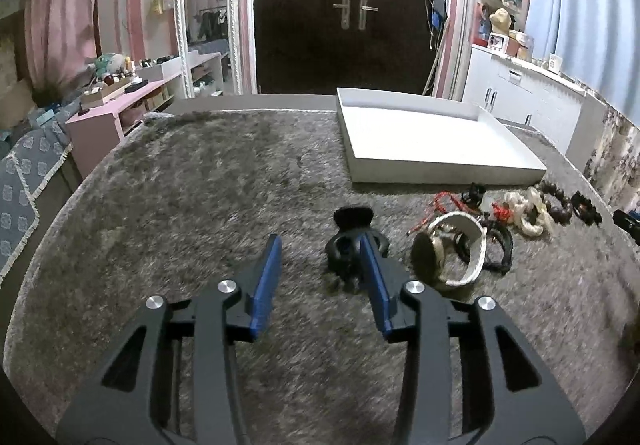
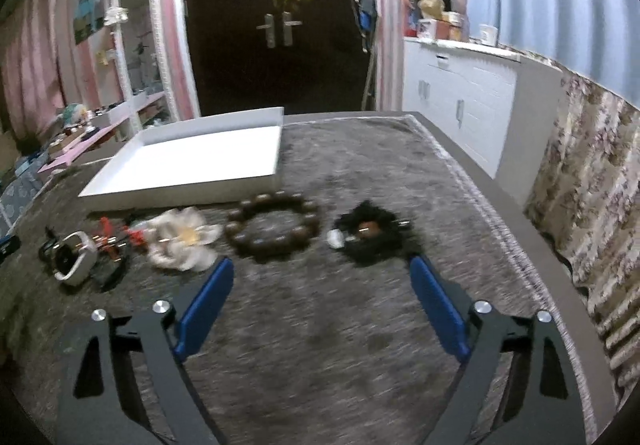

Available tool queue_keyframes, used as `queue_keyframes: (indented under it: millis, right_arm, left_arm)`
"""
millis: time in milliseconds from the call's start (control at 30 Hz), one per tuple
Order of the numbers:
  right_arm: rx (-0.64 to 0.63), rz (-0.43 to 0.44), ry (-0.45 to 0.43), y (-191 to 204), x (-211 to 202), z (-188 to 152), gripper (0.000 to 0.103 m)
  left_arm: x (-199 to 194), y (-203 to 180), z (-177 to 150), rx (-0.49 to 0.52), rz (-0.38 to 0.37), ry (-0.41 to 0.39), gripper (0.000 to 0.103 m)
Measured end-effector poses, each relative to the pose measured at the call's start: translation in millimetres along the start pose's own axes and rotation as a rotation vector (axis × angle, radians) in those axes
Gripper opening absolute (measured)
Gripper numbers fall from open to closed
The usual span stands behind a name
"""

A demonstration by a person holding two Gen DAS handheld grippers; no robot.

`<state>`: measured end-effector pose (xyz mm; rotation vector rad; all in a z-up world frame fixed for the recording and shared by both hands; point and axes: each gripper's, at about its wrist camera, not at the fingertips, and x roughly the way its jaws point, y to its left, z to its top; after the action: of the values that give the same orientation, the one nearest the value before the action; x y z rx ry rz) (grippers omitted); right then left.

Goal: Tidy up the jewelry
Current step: 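Grasp the black claw hair clip with the left tool while the right tool grasps a black scrunchie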

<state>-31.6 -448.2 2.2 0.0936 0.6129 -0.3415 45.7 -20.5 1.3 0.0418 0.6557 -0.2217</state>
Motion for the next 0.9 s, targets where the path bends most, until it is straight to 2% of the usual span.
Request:
queue_keyframes:
  millis: [167,300,433,567,633,733,800,900]
  right_arm:
    - [0.007,-0.005,0.034,-20,20,13,0.082]
    - [0.023,0.023,0.075,-30,40,21,0.081]
    - [0.015,0.015,0.115,-33,62,25,0.081]
    - [0.011,-0.013,0.175,-38,85,24,0.063]
    - [0.024,-0.025,0.198,-42,93,22,0.060]
    - [0.028,-0.034,0.203,-47,100,20,0.049]
    - [0.031,-0.041,0.205,-51,101,20,0.036]
    - [0.050,-0.045,0.208,-60,104,20,0.026]
  left_arm:
    - [15,-15,5,0.027,-0.025,0.040,0.040]
    - [27,-28,5,0.049,-0.037,0.068,0.040]
    - [45,-30,3,0.042,-0.036,0.109,0.040]
    - [52,-33,1,0.051,-0.046,0.124,0.040]
    - [53,-36,1,0.062,-0.044,0.121,0.040]
    - [56,-37,1,0.069,-0.040,0.124,0.040]
    - [60,-38,2,0.074,-0.038,0.131,0.040]
    - [64,-42,3,0.087,-0.036,0.139,0.040]
